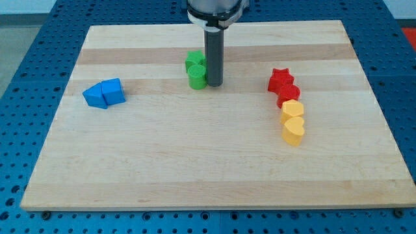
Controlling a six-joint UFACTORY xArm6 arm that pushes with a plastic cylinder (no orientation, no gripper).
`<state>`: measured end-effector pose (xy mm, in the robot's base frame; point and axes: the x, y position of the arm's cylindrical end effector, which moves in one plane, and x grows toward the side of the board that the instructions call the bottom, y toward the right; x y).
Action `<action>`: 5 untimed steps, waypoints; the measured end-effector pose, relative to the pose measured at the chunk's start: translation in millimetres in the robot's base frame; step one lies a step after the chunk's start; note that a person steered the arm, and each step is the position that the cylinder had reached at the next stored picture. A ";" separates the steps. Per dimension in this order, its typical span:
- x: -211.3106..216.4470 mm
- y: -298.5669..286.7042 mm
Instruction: Move blue cube to the bottom of green circle
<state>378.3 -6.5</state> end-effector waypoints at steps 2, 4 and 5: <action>14.1 14.5; 105.9 -26.6; 141.2 -86.0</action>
<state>519.5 -92.4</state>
